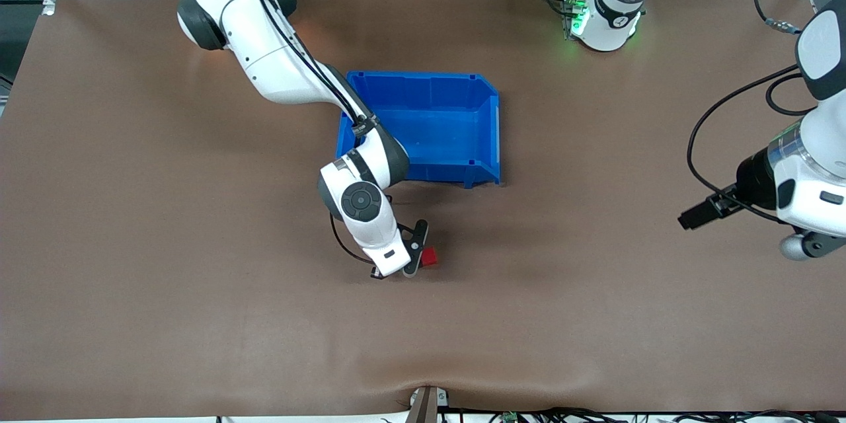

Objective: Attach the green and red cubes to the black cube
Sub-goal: 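Push the green cube onto the black cube while the left gripper withdraws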

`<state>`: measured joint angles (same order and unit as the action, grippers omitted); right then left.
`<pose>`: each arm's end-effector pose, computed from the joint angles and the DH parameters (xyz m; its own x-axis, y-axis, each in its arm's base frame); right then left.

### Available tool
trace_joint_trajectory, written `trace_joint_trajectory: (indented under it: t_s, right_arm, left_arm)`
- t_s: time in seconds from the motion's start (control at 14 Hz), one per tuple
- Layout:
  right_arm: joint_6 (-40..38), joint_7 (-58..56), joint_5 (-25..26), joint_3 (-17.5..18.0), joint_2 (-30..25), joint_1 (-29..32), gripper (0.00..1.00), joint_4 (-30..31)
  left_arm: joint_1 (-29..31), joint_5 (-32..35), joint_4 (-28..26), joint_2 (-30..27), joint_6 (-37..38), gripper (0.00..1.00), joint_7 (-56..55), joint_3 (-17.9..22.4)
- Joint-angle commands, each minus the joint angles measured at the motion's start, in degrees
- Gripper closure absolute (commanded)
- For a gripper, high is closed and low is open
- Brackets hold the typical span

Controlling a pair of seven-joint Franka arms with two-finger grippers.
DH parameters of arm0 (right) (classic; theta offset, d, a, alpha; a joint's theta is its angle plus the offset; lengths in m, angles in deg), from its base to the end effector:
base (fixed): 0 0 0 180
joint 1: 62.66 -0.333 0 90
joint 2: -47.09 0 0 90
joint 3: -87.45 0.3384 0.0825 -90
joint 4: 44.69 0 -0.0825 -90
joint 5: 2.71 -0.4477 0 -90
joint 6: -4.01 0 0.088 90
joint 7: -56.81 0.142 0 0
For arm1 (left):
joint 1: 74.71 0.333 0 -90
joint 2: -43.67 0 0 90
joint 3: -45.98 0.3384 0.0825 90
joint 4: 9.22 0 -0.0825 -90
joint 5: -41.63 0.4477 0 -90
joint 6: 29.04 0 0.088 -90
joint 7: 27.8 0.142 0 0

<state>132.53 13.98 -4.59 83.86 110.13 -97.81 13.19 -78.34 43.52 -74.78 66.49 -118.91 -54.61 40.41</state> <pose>0.7321 0.4732 0.1254 0.2454 0.9662 0.0792 0.9610 -0.2532 0.1112 0.7371 -0.0999 0.5694 0.9502 0.3108 0.0226 0.3105 -0.9504 0.0167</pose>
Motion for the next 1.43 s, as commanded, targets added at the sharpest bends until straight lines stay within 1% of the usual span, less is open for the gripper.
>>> trace_joint_trajectory:
  t_s: [0.0,0.07,0.14,0.36,0.5,0.64,0.71,0.79,0.86,0.93,1.0,1.07,1.14,1.21,1.29,1.36]
  right_arm:
    - [0.32,0.55,0.48,-0.55,1.56,-0.89,0.0,-2.24]
    - [0.24,0.46,0.48,-0.55,1.3,-0.89,0.0,-1.98]
    - [0.15,0.46,0.83,-0.55,1.12,-0.89,0.0,-1.8]
    - [-0.46,0.72,1.97,-0.46,-0.28,-0.8,0.0,-1.71]
    - [-1.78,1.16,1.8,-0.46,-2.3,-0.19,0.0,-0.67]
    - [-5.28,1.25,1.8,-0.81,-4.23,0.51,0.0,-0.57]
    - [-7.65,2.3,1.71,-1.16,-5.72,0.87,0.0,-0.57]
    - [-10.2,4.66,1.79,-1.77,-7.56,1.04,0.0,-0.57]
    - [-12.66,7.55,1.8,-2.56,-9.41,1.13,0.0,-0.57]
    - [-14.86,9.93,1.8,-3.44,-11.08,1.57,0.0,-0.57]
    - [-17.14,10.91,1.1,-3.88,-12.49,2.96,0.0,-0.57]
    - [-19.08,10.92,0.66,-3.71,-14.16,5.07,0.0,-0.57]
    - [-20.84,10.92,0.13,-3.45,-15.56,6.91,0.0,-0.57]
    - [-23.03,10.92,-1.7,-3.36,-17.23,9.02,0.0,-0.57]
    - [-25.49,10.92,-4.59,-3.53,-19.25,11.39,0.0,-0.57]
    - [-28.3,10.57,-6.97,-3.53,-20.75,13.94,0.0,-0.57]
  left_arm:
    - [1.16,0.22,-1.67,-2.33,2.58,0.0,15.3,-0.67]
    - [1.86,0.12,-1.59,-2.34,2.76,0.0,21.91,-0.67]
    - [1.96,0.38,-1.5,-2.34,2.76,0.0,24.32,-0.93]
    - [1.61,0.91,-0.97,-1.37,2.06,0.0,24.52,-0.15]
    - [1.61,0.91,-0.97,-1.54,2.06,0.0,24.08,-0.15]
    - [1.96,1.0,-0.88,-1.98,2.06,0.0,23.91,-0.15]
    - [2.13,0.74,-1.06,-3.29,2.15,0.0,23.82,0.03]
    - [3.44,-0.04,-1.67,-5.57,2.76,0.0,24.08,0.12]
    - [6.5,-1.71,-2.28,-5.94,2.94,0.0,24.43,-0.66]
    - [7.57,-2.77,-3.16,-6.72,3.03,0.0,25.13,-1.63]
    - [7.58,-2.52,-5.95,-8.82,3.2,0.0,25.31,-1.9]
    - [7.67,-2.43,-11.63,-12.41,1.46,0.0,25.31,-2.08]
    - [7.76,-2.43,-18.22,-16.53,-3.08,0.0,25.31,-2.08]
    - [7.76,-2.43,-25.24,-21.01,-7.13,0.0,25.49,-2.08]
    - [7.76,-2.43,-30.45,-24.89,-9.34,0.0,25.49,-2.17]
    - [7.59,-2.43,-33.89,-27.71,-9.89,0.0,25.49,-2.25]
